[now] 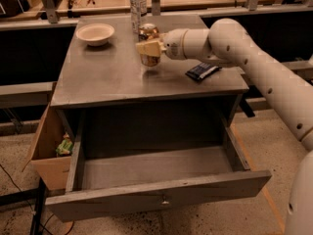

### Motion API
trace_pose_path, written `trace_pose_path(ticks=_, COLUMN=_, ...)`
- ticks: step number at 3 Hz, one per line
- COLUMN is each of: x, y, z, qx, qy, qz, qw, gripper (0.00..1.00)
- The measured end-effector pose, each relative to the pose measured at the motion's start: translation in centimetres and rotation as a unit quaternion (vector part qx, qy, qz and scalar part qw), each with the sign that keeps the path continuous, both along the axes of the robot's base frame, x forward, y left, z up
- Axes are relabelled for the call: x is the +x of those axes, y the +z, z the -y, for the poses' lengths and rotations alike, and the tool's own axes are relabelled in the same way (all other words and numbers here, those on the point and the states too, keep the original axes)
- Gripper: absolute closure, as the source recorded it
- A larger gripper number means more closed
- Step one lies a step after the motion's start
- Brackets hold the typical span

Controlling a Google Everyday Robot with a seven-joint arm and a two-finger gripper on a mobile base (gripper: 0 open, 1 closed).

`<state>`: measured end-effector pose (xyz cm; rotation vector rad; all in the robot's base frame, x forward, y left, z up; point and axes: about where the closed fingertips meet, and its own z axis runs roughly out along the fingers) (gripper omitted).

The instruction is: Place orange can into top drawer

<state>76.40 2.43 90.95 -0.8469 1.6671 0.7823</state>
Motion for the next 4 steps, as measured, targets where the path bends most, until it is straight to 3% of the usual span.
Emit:
trace_pose_path(ticks=1, x=-5.9, y=1.3, z=1.5, qx=-0.011, qy=0.025, qz=-0.009, qw=0.9996, gripper=1.0)
trace_pose_path(ticks=3, x=-6.7, y=1.6, z=1.2, qx=-0.02, qy=0.027, qz=-0.017, qw=0.9993, gripper=1.0)
trace_pose_path(ticks=4, x=-11.0, y=4.5, z=0.5, qx=-0.009, qy=0.053, qz=-0.013, qw=0.9985, gripper=1.0)
